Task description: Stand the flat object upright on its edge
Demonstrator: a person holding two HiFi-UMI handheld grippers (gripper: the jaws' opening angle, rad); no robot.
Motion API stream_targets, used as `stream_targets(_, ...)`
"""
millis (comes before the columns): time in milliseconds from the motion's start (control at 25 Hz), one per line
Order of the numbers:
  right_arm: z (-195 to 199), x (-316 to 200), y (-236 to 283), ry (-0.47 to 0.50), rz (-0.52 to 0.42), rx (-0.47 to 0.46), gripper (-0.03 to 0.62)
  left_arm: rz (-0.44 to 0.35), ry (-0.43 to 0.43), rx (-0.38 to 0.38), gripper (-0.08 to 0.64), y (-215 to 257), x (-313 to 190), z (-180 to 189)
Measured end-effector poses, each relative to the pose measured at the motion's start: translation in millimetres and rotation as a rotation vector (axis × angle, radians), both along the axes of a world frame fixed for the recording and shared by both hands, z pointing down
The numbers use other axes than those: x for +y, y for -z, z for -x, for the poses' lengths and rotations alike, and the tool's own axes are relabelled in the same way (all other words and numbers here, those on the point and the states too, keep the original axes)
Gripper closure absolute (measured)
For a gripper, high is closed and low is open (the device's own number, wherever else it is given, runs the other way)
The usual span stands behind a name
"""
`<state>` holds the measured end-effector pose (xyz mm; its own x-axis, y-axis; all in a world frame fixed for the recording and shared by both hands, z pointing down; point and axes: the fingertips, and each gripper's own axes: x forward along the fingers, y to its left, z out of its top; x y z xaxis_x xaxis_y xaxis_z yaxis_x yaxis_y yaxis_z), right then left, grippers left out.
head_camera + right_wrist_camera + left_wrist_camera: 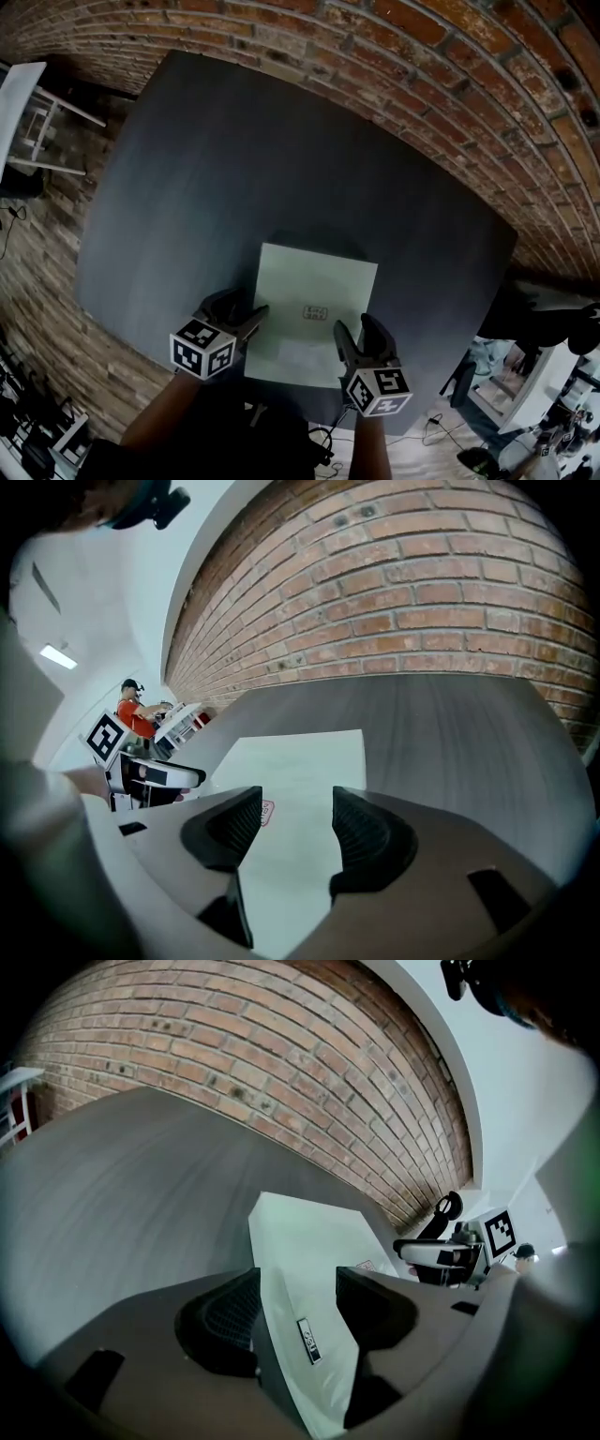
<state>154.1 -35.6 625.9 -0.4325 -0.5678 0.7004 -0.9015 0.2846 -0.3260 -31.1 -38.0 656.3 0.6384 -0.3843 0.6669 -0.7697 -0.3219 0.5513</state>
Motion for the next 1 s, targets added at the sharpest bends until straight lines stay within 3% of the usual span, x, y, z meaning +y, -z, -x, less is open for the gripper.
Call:
stream_targets(520,-17,-9,-27,0.003,0.096,-0.015,0.293,0.08,-0.041,0.022,0.29,-19,-6,-4)
stream_targets(1000,-12,-7,-49,0.047,0.18,-0.051,0.284,0.133,-0.062,0.043,0.285,-30,-6,-12)
